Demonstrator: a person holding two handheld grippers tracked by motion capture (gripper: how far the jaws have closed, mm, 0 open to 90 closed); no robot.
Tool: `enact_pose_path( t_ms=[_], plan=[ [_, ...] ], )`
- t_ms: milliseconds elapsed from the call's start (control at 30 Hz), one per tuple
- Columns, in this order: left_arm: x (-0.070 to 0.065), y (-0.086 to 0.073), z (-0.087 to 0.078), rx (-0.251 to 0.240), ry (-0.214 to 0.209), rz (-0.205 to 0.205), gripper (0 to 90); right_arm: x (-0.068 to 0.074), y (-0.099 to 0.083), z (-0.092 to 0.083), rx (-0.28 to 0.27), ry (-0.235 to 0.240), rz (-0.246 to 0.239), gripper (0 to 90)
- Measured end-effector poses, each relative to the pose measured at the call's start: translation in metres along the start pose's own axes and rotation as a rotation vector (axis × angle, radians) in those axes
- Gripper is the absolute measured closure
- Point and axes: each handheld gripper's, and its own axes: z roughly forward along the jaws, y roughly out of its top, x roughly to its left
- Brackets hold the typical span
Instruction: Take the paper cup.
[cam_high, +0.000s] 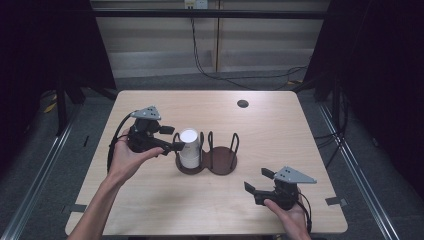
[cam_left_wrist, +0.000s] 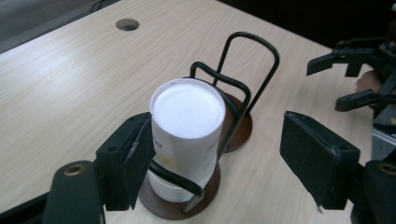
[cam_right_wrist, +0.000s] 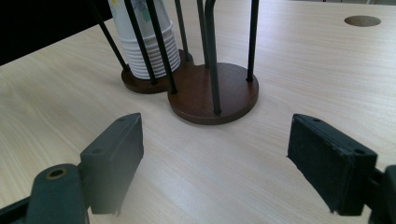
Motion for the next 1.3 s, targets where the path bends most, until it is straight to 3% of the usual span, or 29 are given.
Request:
enact_pose_path(
  t_ms=[133, 167, 333, 400, 533, 733, 933, 1233, 1300],
  plan=[
    [0.004, 0.004, 0.006, 0.02, 0.021, 0.018, 26.6, 0.0, 0.0, 0.0, 0.004, 0.0, 0.005, 17.9],
    [0.005, 0.007, 0.009, 0.048, 0.02, 0.029, 26.5, 0.0, 0.0, 0.0, 0.003, 0.001, 0.002, 17.9],
    [0.006, 0.014, 0.013, 0.077, 0.003, 0.048, 26.3, 0.0, 0.0, 0.0, -0.004, -0.001, -0.002, 18.0],
    [0.005, 0.021, 0.017, 0.121, 0.017, 0.08, 27.5, 0.0, 0.0, 0.0, -0.002, -0.001, -0.001, 18.0],
    [0.003, 0.028, 0.021, 0.136, 0.007, 0.098, 28.1, 0.001, 0.001, 0.0, -0.002, 0.007, -0.007, 17.9],
    [0.002, 0.037, 0.033, 0.255, 0.033, 0.16, 28.2, 0.0, 0.001, -0.001, -0.006, 0.011, -0.003, 17.9],
    [0.004, 0.042, 0.045, 0.305, 0.046, 0.156, 28.5, 0.001, 0.0, -0.001, -0.004, 0.015, -0.004, 17.9],
    [0.004, 0.045, 0.051, 0.346, 0.05, 0.175, 32.3, 0.001, 0.0, -0.001, 0.001, 0.014, -0.003, 17.9],
    [0.004, 0.045, 0.054, 0.35, 0.046, 0.154, 33.0, 0.001, 0.0, -0.001, 0.0, 0.015, -0.006, 17.9]
  ],
)
